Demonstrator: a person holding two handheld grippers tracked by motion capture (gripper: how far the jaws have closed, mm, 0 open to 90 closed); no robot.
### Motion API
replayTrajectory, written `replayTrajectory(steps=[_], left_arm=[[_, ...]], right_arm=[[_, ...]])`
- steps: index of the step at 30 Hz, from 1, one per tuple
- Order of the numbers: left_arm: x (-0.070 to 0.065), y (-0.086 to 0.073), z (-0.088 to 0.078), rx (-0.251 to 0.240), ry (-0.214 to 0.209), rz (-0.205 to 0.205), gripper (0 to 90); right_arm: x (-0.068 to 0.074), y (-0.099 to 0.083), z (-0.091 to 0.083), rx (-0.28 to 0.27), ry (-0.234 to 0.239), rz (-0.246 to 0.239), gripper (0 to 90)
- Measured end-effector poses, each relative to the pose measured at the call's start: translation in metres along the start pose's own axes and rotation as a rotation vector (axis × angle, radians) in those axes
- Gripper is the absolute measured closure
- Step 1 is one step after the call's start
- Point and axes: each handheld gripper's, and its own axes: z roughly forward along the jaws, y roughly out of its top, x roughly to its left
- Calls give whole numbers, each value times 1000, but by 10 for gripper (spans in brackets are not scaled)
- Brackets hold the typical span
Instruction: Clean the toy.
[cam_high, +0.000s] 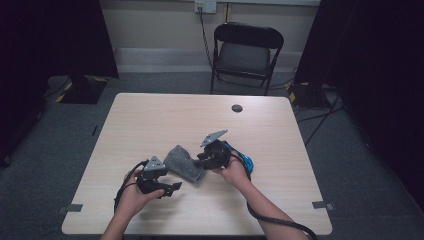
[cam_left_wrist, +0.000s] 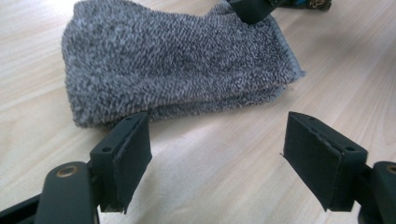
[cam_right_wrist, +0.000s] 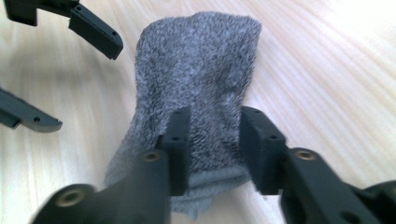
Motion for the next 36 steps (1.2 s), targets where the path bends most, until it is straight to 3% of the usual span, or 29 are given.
replayTrajectory(steps=[6,9,10,18,24,28,32,36], left_arm=[[3,0,1,-15,9,-28,214],[6,2,5,-25,17,-51,214],[9,4,8,-39,22,-77,216],[13,10,14,-38,31,-87,216],[16,16,13,-48,44,-96,229],[16,19,15,-51,46,-117,245],[17,24,20,-45,46,-116,242],[18,32,32,-38,50,-115,237]], right_arm=[[1,-6,1,14,22,20,692],[5,-9,3,6,55,23,693],[9,-10,5,15,60,11,686],[20,-15,6,-5,123,10,640],[11,-15,-18,-55,101,17,619],[-3,-22,-30,-50,39,28,630],[-4,-34,-26,-9,7,25,632],[6,-40,-11,28,25,5,633]])
